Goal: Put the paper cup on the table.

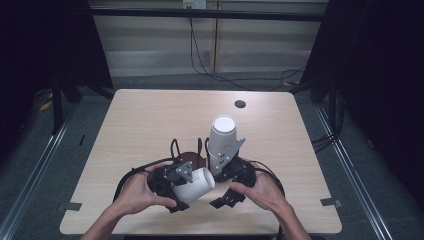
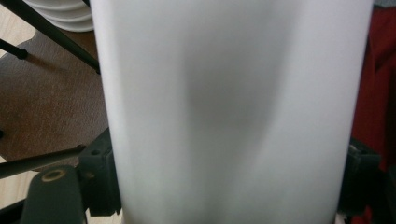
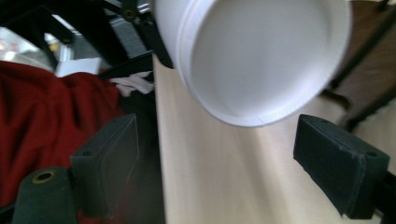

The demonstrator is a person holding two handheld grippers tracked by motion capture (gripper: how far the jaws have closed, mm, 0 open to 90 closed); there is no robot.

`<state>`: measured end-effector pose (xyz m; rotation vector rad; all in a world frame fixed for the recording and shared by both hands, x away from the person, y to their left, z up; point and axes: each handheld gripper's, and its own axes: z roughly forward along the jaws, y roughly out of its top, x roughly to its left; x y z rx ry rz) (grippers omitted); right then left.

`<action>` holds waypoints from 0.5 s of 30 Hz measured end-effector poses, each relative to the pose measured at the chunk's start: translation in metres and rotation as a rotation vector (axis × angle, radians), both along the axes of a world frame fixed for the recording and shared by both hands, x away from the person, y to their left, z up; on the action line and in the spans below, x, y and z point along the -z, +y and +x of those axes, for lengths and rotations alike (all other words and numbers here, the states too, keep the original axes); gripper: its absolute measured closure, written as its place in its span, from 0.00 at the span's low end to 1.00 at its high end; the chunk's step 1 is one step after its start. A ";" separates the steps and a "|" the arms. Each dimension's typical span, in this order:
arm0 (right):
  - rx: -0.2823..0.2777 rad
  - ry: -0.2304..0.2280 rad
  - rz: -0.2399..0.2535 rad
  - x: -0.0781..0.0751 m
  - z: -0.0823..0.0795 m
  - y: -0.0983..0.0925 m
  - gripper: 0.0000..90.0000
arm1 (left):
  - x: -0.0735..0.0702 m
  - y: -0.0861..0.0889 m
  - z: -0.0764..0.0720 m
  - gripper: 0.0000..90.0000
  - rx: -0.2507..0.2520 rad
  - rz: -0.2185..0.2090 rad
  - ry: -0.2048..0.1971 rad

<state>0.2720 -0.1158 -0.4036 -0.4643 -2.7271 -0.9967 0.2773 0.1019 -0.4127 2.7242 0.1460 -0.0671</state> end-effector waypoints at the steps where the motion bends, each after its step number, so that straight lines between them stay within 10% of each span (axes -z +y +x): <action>1: -0.006 0.009 -0.002 0.001 0.000 0.001 0.16 | 0.000 0.000 0.000 0.20 0.000 -0.004 -0.006; 15: -0.038 0.002 -0.120 0.010 -0.003 0.018 0.18 | 0.007 -0.009 -0.013 0.20 0.063 0.054 -0.003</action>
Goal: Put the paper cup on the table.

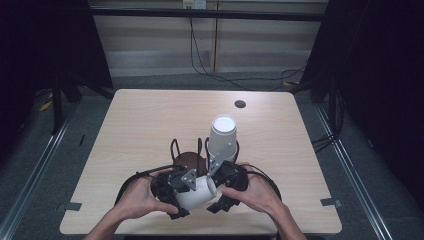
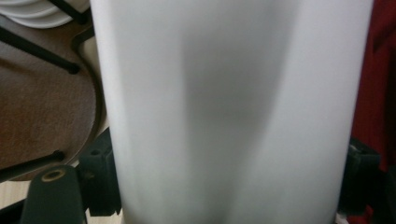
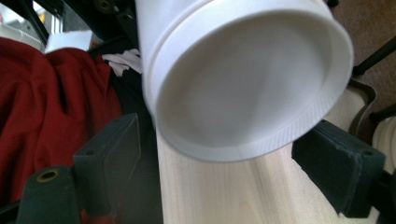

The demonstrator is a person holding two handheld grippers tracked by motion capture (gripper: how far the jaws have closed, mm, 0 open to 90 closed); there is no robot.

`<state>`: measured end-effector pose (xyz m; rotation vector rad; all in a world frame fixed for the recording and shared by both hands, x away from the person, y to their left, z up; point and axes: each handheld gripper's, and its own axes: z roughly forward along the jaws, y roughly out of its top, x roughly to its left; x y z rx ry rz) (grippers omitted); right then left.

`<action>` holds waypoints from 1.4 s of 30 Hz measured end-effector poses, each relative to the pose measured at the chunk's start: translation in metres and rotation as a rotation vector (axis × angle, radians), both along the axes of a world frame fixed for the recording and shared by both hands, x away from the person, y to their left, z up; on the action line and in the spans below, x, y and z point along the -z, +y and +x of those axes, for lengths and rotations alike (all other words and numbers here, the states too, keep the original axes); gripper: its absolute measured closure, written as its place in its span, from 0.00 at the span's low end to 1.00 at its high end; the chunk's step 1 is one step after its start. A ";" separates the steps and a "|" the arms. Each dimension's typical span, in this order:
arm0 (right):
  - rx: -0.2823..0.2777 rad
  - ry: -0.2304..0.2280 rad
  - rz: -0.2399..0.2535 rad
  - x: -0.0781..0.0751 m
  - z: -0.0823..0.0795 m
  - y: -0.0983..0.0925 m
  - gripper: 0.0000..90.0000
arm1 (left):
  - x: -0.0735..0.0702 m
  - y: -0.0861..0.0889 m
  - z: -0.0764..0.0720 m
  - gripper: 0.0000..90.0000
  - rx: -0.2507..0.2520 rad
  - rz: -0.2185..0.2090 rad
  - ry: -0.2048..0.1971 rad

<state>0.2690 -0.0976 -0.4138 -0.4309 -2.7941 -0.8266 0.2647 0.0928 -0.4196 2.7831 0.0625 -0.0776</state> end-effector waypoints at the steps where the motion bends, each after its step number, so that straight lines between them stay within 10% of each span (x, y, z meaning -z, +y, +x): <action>1: -0.004 0.005 -0.008 0.000 0.000 0.001 0.18 | 0.000 -0.001 -0.001 0.20 0.005 0.000 -0.006; 42: -0.064 0.045 0.020 0.002 -0.006 0.015 0.26 | 0.005 -0.011 -0.011 0.17 0.117 -0.008 -0.009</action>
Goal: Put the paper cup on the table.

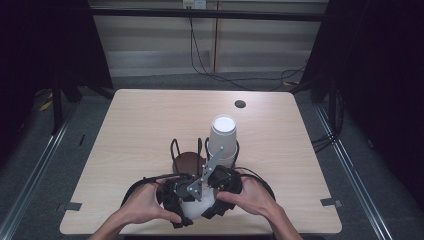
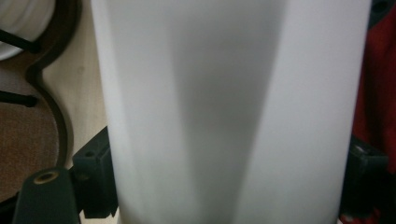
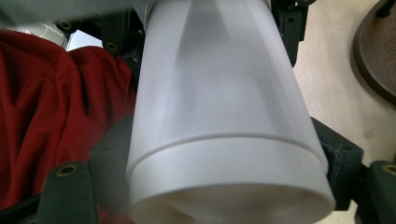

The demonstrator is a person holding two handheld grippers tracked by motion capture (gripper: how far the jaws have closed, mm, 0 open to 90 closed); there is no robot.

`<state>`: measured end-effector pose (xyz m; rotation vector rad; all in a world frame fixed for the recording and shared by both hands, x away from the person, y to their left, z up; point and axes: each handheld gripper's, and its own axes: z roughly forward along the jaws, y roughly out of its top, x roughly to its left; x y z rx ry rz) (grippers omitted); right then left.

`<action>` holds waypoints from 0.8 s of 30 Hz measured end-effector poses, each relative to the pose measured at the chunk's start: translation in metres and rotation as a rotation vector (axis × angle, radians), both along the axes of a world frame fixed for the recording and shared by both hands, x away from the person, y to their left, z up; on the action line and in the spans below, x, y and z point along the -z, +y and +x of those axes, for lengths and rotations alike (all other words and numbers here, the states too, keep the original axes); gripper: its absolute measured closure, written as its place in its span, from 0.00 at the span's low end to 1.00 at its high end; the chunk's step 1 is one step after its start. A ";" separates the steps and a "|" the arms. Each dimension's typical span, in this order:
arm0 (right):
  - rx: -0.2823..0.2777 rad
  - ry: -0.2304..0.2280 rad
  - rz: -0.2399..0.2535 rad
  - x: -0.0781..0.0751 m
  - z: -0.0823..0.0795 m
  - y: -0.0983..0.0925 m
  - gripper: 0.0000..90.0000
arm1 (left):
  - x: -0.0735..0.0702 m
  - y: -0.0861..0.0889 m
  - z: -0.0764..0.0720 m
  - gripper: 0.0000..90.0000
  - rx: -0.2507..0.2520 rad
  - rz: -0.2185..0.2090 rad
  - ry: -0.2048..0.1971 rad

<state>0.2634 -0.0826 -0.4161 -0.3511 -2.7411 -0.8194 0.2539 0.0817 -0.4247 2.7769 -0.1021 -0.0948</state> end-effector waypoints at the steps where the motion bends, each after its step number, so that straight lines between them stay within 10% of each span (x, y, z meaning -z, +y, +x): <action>1: 0.012 -0.003 0.008 -0.001 0.000 -0.002 0.27 | 0.000 0.001 0.000 0.16 -0.014 -0.018 0.005; 24: 0.059 -0.032 0.028 -0.003 0.003 -0.006 0.27 | 0.000 0.015 0.006 0.13 -0.055 -0.170 -0.048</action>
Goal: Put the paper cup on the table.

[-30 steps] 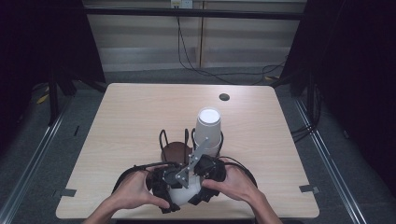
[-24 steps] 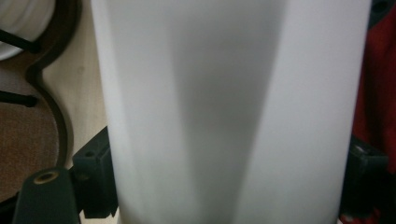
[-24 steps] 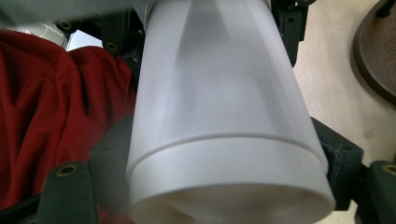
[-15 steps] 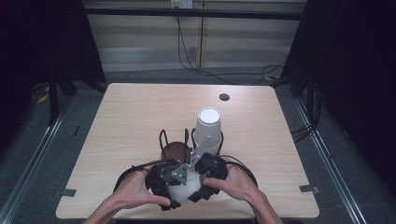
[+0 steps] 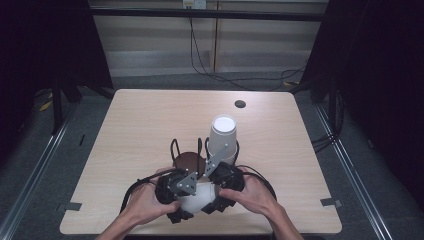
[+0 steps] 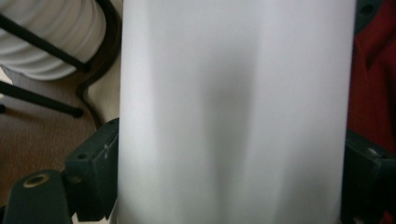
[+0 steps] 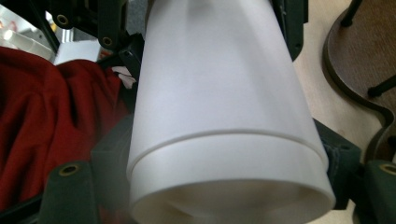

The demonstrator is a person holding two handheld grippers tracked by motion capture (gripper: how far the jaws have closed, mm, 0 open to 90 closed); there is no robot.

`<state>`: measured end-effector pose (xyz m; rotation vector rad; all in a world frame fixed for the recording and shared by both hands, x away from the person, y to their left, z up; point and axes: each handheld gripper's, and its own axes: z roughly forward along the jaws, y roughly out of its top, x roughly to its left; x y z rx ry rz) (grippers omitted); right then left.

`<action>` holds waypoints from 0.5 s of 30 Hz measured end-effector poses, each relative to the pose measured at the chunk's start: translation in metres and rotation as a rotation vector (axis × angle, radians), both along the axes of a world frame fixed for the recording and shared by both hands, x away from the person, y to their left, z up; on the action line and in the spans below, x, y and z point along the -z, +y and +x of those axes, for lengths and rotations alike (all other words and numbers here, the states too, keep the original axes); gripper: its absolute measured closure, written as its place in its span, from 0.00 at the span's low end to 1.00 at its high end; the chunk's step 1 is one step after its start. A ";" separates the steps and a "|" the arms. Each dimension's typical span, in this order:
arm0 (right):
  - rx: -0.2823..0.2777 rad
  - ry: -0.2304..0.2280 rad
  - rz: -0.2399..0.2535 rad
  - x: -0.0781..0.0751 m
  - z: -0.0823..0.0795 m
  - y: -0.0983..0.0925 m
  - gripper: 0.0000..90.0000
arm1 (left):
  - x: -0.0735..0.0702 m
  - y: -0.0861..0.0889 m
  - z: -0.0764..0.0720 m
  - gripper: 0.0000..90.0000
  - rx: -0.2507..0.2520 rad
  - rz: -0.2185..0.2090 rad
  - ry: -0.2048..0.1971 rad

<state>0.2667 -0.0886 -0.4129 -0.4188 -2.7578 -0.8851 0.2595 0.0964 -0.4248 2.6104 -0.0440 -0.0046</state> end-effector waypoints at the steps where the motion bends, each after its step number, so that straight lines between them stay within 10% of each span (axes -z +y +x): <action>1: 0.008 0.003 0.009 -0.001 0.000 0.000 0.27 | 0.000 0.001 0.000 0.13 -0.004 -0.004 -0.002; 7: 0.017 -0.006 0.014 -0.001 0.000 -0.002 0.27 | -0.008 0.005 -0.001 0.12 -0.021 -0.072 -0.032; 15: 0.028 -0.011 0.023 -0.002 0.002 -0.007 0.27 | -0.016 0.018 0.007 0.12 -0.038 -0.188 0.040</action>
